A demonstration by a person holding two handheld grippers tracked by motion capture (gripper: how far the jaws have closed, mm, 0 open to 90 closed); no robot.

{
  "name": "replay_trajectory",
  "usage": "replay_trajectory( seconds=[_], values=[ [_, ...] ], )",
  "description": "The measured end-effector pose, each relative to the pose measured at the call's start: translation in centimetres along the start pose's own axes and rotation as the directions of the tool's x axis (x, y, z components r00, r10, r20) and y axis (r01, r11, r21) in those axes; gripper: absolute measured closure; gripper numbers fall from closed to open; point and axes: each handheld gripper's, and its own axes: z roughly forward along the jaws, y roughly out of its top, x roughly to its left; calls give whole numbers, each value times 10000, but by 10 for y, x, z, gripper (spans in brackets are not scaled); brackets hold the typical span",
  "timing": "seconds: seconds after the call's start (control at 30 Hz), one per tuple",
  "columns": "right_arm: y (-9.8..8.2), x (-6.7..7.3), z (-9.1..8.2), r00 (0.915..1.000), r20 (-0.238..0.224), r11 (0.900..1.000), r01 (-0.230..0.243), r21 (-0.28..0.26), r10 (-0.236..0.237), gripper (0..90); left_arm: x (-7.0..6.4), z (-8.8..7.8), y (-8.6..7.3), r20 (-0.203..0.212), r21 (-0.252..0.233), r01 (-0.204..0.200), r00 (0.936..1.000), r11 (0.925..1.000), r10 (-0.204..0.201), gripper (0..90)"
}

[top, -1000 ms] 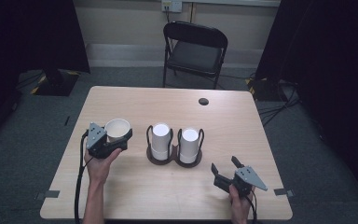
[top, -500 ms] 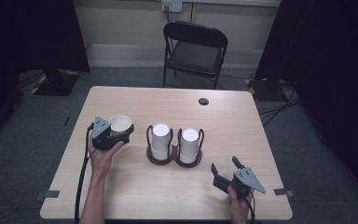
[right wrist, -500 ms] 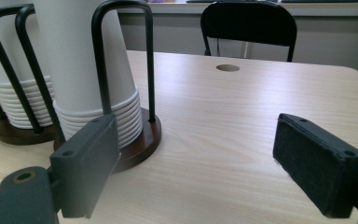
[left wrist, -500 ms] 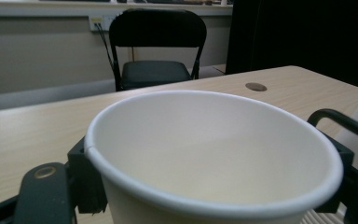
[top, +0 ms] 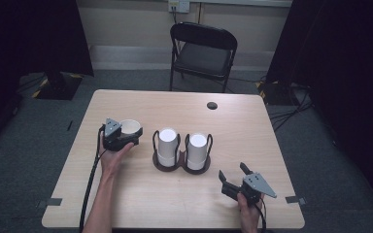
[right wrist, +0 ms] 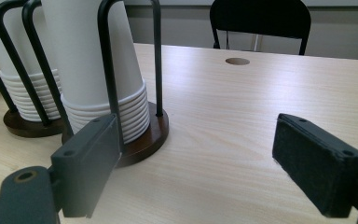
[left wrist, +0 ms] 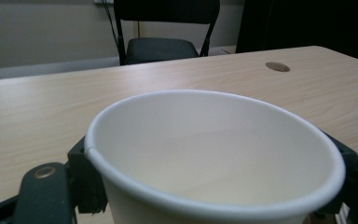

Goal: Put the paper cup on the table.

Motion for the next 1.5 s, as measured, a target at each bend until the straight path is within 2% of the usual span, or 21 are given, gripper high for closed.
replay_trajectory(
  seconds=[0.23, 0.33, 0.4, 0.53, 0.57, 0.67, 0.77, 0.93, 1.07, 1.2, 1.33, 1.5],
  values=[
    [0, -1, 0, 10000, -21, 10000, -28, 82, 28, 149, 0, 5, -4, 22, 249, -132, 9999, 9996, 131, 198],
    [0, -1, 0, 10000, -38, 10000, -22, 73, 22, 149, 0, 6, -6, 93, 326, -61, 9999, 9994, 58, 177],
    [0, -1, 0, 10000, -60, 10000, -22, 83, 22, 150, 0, 6, -6, 33, 491, -216, 9998, 9986, 214, 173],
    [0, -1, 1, 10000, -58, 10000, -20, 92, 20, 150, 0, 6, -8, 70, 629, -120, 9999, 9979, 116, 172],
    [0, -1, 1, 10000, -64, 10000, -21, 90, 21, 150, 0, 6, -8, 116, 710, -221, 9997, 9972, 213, 172],
    [0, -1, 1, 10000, -68, 9999, -28, 101, 29, 150, -1, 6, -8, 114, 710, -256, 9996, 9971, 249, 172],
    [0, -1, 1, 10000, -69, 10000, -19, 90, 20, 150, -2, 6, -8, 199, 664, -53, 9998, 9978, 40, 167],
    [0, -1, 0, 10000, -87, 10000, -42, -10, 42, 151, -3, 6, -13, 161, 767, -266, 9995, 9967, 254, 162],
    [0, -1, 0, 9999, -93, 10000, -70, 6, 70, 151, -3, 5, -18, 205, 796, -178, 9997, 9967, 162, 156],
    [0, -1, 0, 9999, -79, 10000, -66, 9, 66, 151, -4, 5, -20, 209, 1027, -320, 9993, 9942, 300, 154],
    [0, -1, 0, 9999, -78, 10000, -74, -3, 74, 151, -4, 5, -22, 259, 1172, -217, 9995, 9929, 188, 154],
    [0, -1, 0, 9999, -99, 9999, -101, -9, 101, 151, -6, 3, -24, 217, 1180, -512, 9986, 9917, 489, 155]
  ],
)
